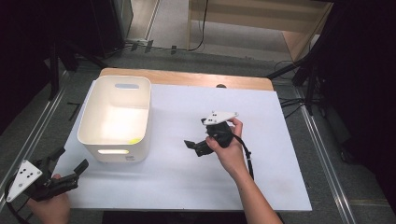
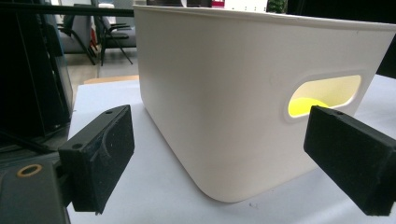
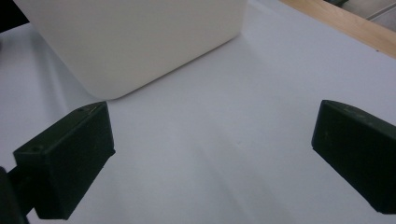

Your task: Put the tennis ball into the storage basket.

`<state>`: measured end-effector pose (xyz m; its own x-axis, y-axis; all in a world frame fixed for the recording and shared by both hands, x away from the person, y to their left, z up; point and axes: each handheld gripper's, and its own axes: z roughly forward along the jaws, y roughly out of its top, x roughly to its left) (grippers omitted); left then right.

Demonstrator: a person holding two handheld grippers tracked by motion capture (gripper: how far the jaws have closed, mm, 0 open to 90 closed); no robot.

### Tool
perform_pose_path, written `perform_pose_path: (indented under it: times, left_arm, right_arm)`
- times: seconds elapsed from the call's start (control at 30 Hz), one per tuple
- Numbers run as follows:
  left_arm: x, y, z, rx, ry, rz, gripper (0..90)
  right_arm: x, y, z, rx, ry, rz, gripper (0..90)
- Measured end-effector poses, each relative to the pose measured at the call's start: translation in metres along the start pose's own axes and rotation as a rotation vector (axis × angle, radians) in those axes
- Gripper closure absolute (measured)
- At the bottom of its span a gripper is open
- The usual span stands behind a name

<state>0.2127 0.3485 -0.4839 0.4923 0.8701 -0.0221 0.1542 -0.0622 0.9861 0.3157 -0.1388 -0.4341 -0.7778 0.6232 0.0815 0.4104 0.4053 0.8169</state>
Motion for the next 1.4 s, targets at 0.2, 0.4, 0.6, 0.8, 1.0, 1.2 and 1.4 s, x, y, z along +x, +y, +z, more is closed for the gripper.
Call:
perform_pose_path:
  times: [0.2, 0.4, 0.6, 0.8, 1.0, 1.2, 1.4]
  left_arm:
    - [0.0, 0.0, 0.0, 0.0, 0.001, 0.0, 8.5]
    - [0.0, 0.0, 0.0, 0.002, 0.003, 0.0, 8.5]
    - [-0.001, 0.0, 0.0, 0.001, 0.002, 0.003, 8.5]
    - [-0.001, 0.0, 0.0, 0.002, 0.001, 0.004, 8.5]
    - [-0.001, 0.0, 0.001, 0.002, 0.002, 0.002, 8.5]
    - [-0.001, 0.0, 0.001, 0.003, 0.002, 0.005, 8.5]
    - [-0.001, 0.0, 0.001, 0.005, 0.001, 0.004, 8.5]
  right_arm:
    - [-0.007, -0.016, -0.013, -0.03, -0.026, 0.016, 0.0]
    - [-0.014, -0.035, -0.021, -0.036, -0.05, 0.054, 0.0]
    - [-0.02, -0.052, -0.032, -0.049, -0.076, 0.077, 0.0]
    - [-0.027, -0.069, -0.042, -0.06, -0.102, 0.104, 0.0]
    - [-0.031, -0.085, -0.05, -0.06, -0.134, 0.124, 0.0]
    - [-0.036, -0.1, -0.058, -0.061, -0.155, 0.144, 0.0]
    - [-0.039, -0.115, -0.064, -0.071, -0.177, 0.173, 0.0]
